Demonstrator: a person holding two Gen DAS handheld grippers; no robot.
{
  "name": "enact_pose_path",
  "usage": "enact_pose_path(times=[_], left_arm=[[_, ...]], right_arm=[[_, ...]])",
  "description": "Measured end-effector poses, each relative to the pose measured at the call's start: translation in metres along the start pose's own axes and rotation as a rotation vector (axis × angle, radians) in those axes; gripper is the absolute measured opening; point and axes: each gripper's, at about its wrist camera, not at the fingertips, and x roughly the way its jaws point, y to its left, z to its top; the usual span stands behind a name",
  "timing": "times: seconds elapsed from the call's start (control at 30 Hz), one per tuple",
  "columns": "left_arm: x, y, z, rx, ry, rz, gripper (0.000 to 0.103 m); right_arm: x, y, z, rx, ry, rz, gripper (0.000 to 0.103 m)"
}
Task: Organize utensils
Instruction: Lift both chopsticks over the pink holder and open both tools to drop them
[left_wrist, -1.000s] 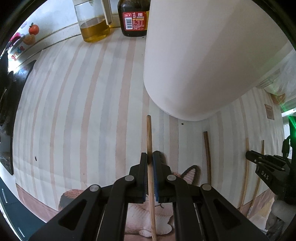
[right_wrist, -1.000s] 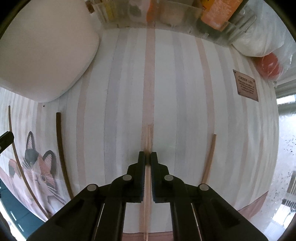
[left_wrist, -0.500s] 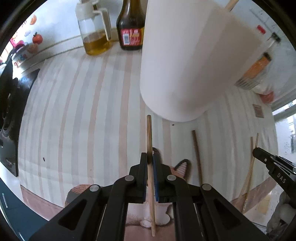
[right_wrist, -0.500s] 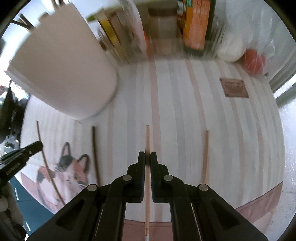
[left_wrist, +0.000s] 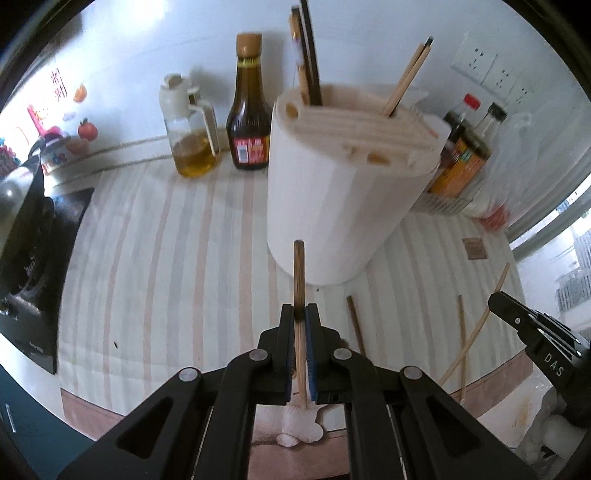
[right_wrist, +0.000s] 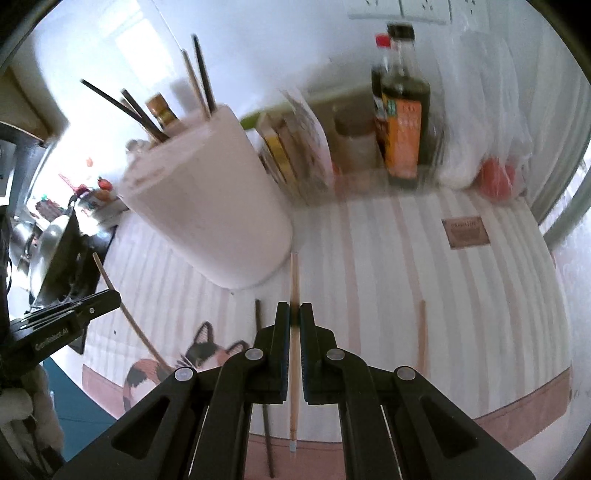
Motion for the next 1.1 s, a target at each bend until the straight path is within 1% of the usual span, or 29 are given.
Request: enact_pose_path(times=[0.33, 0.57, 0.67, 0.87, 1.1], left_arm=[[-0.028, 0.002, 0.011, 0.012, -0.072, -0.012, 0.003], [-0.049, 0.003, 0.019, 0.015, -0.121, -0.021, 0.003], [-0.064, 0.004, 0.022, 0.016, -0.144, -0.030, 0.003], [-0.102, 0.005, 0.031, 0.024, -0.216, -0.038, 0.003], [-0.147, 0.005, 0.049, 0.023, -0.299, -0.054, 0.003]], right_arm=[[-0.034, 0.013, 0.023, -0.004, -0.131, 0.029, 0.005], [-0.053, 0.017, 0.039, -0.002, -0.174, 0.050, 0.005], [-0.066, 0.017, 0.045, 0.009, -0.201, 0.067, 0.005], [-0.098, 0.027, 0.064, -0.021, -0.266, 0.097, 0.005], [-0.138, 0.050, 0.095, -0.069, -0.347, 0.145, 0.005]])
